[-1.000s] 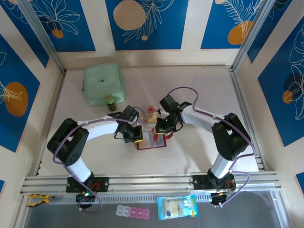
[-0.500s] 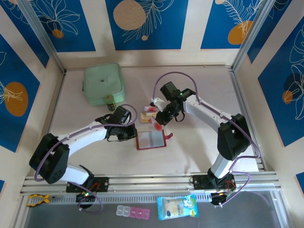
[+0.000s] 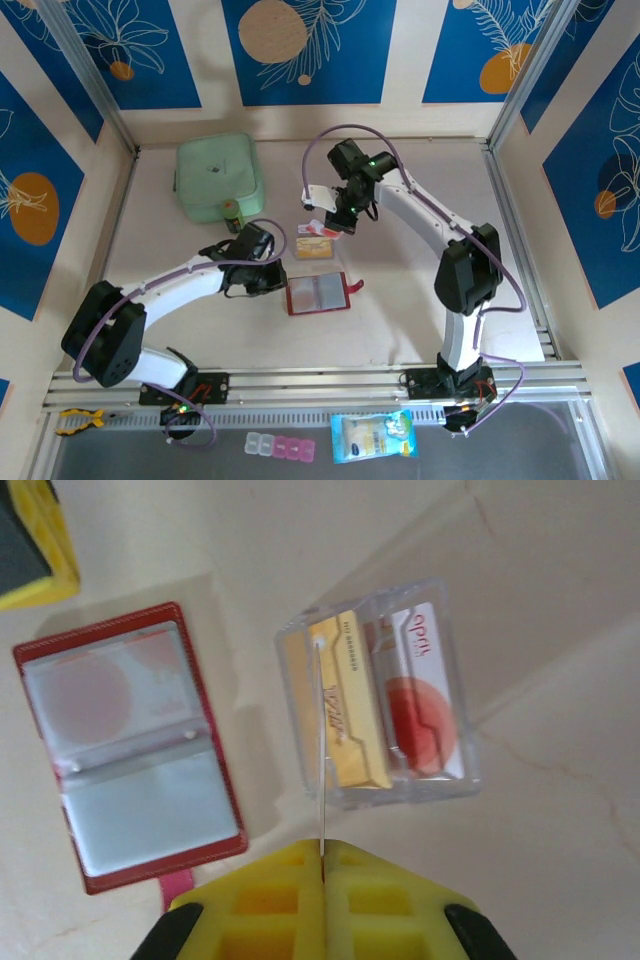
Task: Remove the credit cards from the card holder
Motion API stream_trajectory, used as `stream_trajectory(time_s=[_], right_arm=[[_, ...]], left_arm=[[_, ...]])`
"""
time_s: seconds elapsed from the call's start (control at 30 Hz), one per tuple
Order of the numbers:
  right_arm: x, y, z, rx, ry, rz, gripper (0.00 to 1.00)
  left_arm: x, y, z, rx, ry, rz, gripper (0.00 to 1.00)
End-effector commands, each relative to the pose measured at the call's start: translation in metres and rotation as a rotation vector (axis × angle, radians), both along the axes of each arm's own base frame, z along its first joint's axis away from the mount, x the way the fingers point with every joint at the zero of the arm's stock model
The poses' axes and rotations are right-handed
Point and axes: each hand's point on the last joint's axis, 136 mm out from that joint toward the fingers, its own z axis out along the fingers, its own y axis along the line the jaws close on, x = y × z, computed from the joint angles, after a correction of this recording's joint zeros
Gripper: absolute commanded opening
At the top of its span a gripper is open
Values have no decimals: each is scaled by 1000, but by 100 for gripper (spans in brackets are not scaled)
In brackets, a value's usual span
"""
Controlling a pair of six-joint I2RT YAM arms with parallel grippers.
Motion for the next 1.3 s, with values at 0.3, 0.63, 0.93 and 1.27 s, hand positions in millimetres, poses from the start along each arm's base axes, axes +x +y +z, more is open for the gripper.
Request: stream_trajectory(time_s=[0.3,0.63,0.93,1.27], right_arm=[[30,14,-14,-44,4,127,0],[37,19,-35,-57,34,139,0],[38,21,-40,-54,53,145,0],[39,16,-34,-93,36,139,14]], left_arm=[[9,6,-3,7,19,35,12],[15,9,-3,4,21,39,12],[19,7,-7,-7,33,40,12],[22,4,-8,-19,33,34,14]])
